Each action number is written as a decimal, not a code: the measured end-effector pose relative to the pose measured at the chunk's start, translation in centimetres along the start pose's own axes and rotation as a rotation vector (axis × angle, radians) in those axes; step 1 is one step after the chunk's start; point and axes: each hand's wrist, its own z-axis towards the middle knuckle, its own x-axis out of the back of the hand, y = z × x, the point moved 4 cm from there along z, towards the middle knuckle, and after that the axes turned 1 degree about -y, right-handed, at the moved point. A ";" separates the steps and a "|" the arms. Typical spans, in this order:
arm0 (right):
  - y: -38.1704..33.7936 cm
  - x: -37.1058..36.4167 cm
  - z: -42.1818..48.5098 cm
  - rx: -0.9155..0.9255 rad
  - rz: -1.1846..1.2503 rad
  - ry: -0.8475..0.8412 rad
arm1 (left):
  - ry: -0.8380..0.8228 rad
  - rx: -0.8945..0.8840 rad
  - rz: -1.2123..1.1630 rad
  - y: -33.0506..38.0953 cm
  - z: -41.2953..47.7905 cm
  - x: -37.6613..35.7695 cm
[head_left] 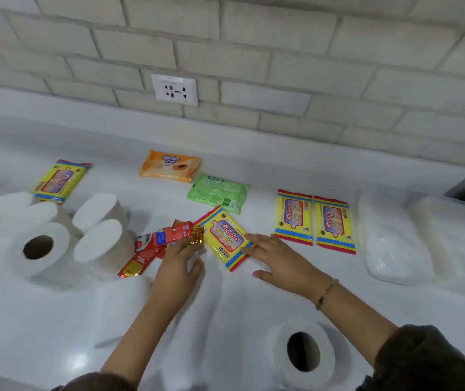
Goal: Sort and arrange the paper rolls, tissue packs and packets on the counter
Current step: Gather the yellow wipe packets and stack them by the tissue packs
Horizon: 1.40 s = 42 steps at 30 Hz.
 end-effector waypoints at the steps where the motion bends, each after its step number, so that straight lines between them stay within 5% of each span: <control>1: 0.1 0.1 0.3 0.022 -0.017 -0.008 | 0.005 -0.009 0.000 0.2 0.2 0.1; 13: -3.2 -1.0 3.6 0.074 -0.118 -0.069 | 0.039 -0.034 -0.034 -0.8 0.4 3.2; 19: -2.0 2.9 -0.4 -0.094 0.216 0.222 | 0.017 0.005 -0.088 1.8 6.9 2.6; 24: 0.0 6.4 -4.0 -0.347 0.713 0.647 | -0.118 -0.027 -0.046 3.0 12.1 -1.5; 28: 2.3 8.0 -6.2 -0.533 0.866 0.985 | -0.302 -0.070 0.290 2.8 13.0 -7.1; 34: 6.6 7.3 -8.8 -0.794 1.084 1.401 | -0.144 -0.161 0.331 3.5 10.6 -8.9; 38: 8.3 5.7 -8.7 -0.951 1.133 1.519 | -0.067 -0.172 0.199 4.5 9.2 -8.3; 42: 8.8 3.3 -7.5 -1.029 1.260 1.455 | -0.089 -0.223 0.275 4.6 9.3 -7.8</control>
